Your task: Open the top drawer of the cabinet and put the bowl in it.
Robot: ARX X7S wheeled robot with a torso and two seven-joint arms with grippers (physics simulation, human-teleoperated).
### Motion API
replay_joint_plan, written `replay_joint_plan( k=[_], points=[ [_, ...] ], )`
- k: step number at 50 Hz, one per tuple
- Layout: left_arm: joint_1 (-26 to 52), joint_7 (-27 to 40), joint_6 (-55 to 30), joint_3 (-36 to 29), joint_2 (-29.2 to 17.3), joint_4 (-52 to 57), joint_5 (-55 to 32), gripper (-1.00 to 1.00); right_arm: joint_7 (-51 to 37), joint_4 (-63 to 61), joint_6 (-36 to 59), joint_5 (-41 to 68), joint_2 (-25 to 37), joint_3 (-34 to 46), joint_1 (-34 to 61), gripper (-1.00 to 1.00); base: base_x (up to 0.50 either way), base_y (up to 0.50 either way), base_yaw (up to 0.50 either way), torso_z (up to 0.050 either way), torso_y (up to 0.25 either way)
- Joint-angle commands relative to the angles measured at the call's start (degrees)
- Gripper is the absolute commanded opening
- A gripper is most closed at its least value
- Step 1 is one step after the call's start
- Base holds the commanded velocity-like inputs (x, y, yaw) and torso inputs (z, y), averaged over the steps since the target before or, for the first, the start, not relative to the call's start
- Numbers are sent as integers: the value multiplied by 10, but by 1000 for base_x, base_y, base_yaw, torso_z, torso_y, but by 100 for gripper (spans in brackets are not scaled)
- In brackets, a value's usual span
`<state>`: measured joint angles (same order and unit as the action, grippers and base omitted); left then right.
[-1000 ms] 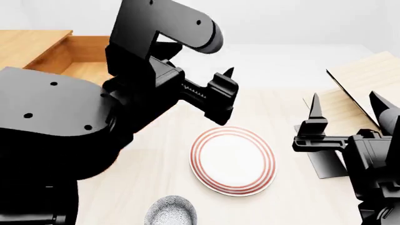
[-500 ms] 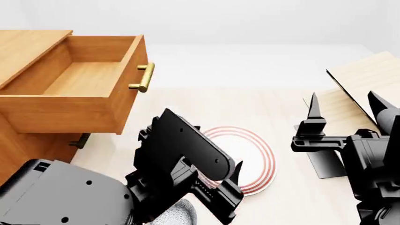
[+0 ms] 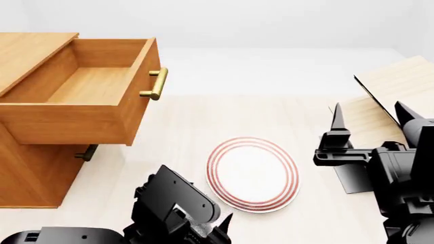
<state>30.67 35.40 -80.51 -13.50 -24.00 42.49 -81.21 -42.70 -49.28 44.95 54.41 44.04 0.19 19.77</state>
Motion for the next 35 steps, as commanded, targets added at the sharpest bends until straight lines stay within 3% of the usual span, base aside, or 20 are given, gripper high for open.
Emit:
replay_joint_plan(
  k=[1, 11, 35],
  points=[
    [-64, -55, 41, 19, -43, -6, 51, 100, 1, 5, -1, -5, -2, 8, 3, 100, 0, 0, 0, 0, 0],
    [-116, -88, 79, 30, -71, -17, 90, 100, 5, 11, -4, -14, -6, 19, 4, 100, 0, 0, 0, 0, 0],
    [-122, -88, 97, 45, -105, -40, 108, 100, 18, 24, -24, -34, -10, 27, -10, 100, 0, 0, 0, 0, 0]
  ],
)
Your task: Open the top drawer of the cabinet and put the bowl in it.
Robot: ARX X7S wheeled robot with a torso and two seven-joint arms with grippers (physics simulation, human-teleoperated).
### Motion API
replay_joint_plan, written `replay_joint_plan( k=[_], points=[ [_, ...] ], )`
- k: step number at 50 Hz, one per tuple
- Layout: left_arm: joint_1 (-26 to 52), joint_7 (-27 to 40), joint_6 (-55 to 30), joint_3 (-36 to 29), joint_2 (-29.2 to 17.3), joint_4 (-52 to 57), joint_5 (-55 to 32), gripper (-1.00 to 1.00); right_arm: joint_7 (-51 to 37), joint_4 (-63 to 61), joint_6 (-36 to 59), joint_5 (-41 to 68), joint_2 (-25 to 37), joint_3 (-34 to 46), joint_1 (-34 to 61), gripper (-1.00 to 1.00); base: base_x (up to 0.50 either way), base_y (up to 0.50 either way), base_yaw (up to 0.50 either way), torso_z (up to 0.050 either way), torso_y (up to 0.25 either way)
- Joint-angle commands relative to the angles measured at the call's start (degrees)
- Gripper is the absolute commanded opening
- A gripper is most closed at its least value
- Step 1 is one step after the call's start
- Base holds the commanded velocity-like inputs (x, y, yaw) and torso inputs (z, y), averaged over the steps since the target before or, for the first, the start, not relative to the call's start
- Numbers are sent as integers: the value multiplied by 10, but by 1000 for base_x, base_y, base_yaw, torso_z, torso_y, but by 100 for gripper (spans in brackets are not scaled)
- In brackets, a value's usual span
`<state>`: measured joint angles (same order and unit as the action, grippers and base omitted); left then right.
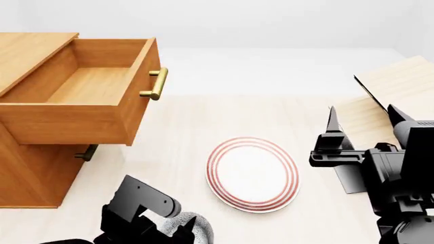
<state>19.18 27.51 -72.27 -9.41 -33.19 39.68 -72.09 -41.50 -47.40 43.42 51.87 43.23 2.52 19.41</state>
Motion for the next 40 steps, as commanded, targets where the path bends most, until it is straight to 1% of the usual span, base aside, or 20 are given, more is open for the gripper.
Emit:
replay_joint_plan(
  k=[1, 14, 25, 33, 40],
  points=[
    [-8, -11, 17, 3, -14, -16, 22, 100, 7, 6, -10, -9, -2, 4, -8, 100, 0, 0, 0, 0, 0],
    [-13, -20, 35, 5, -18, -70, 46, 100, 6, 4, -14, -8, 1, 1, -13, 100, 0, 0, 0, 0, 0],
    [-9, -44, 51, -19, -19, -113, 84, 100, 6, 7, -16, -10, 1, 3, -12, 100, 0, 0, 0, 0, 0],
    [-5, -49, 51, -32, -15, -136, 93, 100, 5, 8, -15, -9, 1, 4, -11, 100, 0, 0, 0, 0, 0],
    [-3, -38, 38, -30, -10, -154, 78, 100, 3, 6, -13, -7, 2, 5, -8, 100, 0, 0, 0, 0, 0]
  ],
)
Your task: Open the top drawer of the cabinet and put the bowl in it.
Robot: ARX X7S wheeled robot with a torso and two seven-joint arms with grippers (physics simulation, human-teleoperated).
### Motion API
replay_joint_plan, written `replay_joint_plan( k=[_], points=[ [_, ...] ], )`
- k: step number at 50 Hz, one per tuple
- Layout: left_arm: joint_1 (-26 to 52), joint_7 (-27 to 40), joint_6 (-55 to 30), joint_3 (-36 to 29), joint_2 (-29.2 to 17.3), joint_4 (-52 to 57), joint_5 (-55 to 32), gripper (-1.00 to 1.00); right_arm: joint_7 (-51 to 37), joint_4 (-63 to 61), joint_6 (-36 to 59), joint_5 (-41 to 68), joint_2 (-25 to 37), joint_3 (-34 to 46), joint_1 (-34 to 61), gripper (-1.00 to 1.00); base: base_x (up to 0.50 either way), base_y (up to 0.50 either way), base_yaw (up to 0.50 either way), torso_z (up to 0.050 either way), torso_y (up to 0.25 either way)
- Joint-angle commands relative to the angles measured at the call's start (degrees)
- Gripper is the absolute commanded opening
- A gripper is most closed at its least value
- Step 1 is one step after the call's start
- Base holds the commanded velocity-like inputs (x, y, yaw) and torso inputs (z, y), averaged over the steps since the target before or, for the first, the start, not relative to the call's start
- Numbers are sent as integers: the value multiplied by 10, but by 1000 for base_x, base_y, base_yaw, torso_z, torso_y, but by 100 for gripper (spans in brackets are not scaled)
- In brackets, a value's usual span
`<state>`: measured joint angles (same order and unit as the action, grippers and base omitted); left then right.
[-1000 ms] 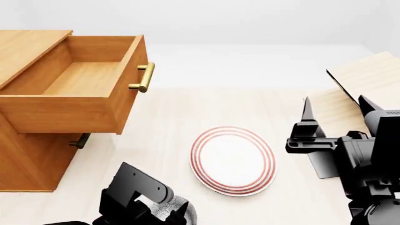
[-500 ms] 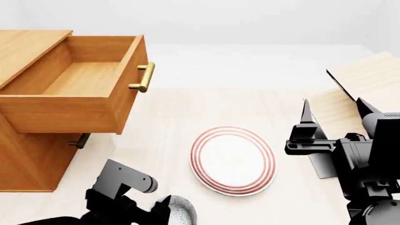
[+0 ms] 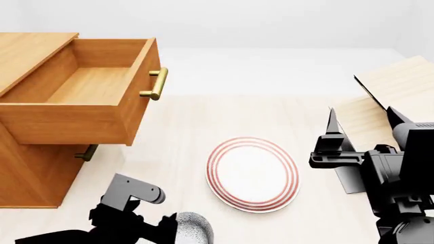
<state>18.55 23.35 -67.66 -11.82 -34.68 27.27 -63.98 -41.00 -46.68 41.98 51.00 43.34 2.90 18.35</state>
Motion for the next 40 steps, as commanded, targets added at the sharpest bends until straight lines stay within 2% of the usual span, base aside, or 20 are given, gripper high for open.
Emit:
replay_joint_plan(
  k=[1, 20, 40],
  points=[
    [5, 9, -15, -2, 5, -31, -12, 100, -2, -2, 1, 2, 2, 1, 2, 100, 0, 0, 0, 0, 0],
    [24, 61, -80, 6, 6, -49, -83, 100, -2, 0, -2, 5, 3, 1, 2, 100, 0, 0, 0, 0, 0],
    [38, 53, -77, -26, 7, -66, -66, 100, 3, 8, -14, -6, 2, 2, -8, 100, 0, 0, 0, 0, 0]
  ],
)
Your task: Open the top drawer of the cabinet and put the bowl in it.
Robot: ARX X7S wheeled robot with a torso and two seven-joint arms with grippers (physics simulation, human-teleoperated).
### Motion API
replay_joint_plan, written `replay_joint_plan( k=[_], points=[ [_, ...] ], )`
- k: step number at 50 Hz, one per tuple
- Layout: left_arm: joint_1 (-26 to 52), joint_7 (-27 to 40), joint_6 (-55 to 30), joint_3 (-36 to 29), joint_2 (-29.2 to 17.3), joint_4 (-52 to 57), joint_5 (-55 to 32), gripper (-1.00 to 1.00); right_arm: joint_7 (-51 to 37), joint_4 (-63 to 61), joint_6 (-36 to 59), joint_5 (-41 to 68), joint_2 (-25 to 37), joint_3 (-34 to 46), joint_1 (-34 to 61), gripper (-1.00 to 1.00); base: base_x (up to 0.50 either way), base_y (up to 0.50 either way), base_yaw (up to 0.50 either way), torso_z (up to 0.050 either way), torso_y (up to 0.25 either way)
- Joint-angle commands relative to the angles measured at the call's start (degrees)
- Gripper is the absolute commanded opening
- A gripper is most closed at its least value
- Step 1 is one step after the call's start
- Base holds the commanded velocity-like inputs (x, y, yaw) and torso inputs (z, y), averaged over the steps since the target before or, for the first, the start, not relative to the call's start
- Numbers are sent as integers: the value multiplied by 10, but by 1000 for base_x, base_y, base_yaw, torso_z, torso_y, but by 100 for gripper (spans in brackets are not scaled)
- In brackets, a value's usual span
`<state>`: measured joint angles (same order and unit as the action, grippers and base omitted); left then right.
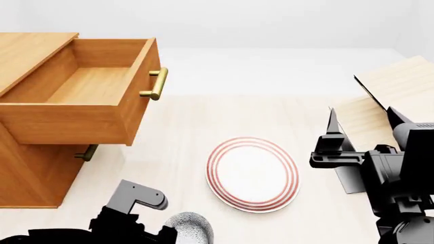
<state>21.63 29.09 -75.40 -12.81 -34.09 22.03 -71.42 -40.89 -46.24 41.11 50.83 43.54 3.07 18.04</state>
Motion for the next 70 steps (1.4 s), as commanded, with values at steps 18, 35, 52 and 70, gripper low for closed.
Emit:
replay_joint_plan(
  k=[18, 35, 52, 70],
  points=[
    [35, -23, 3, -58, 19, -61, 33, 100, 6, 10, -11, -11, -1, 6, -8, 100, 0, 0, 0, 0, 0],
    [36, -47, 26, -85, 22, -87, 60, 100, 7, 15, -15, -15, -1, 9, -10, 100, 0, 0, 0, 0, 0],
    [33, -66, 45, -110, 25, -108, 78, 100, 7, 17, -17, -17, -1, 12, -11, 100, 0, 0, 0, 0, 0],
    [28, -81, 64, -126, 28, -130, 91, 100, 9, 25, -21, -23, -3, 20, -10, 100, 0, 0, 0, 0, 0]
  ],
)
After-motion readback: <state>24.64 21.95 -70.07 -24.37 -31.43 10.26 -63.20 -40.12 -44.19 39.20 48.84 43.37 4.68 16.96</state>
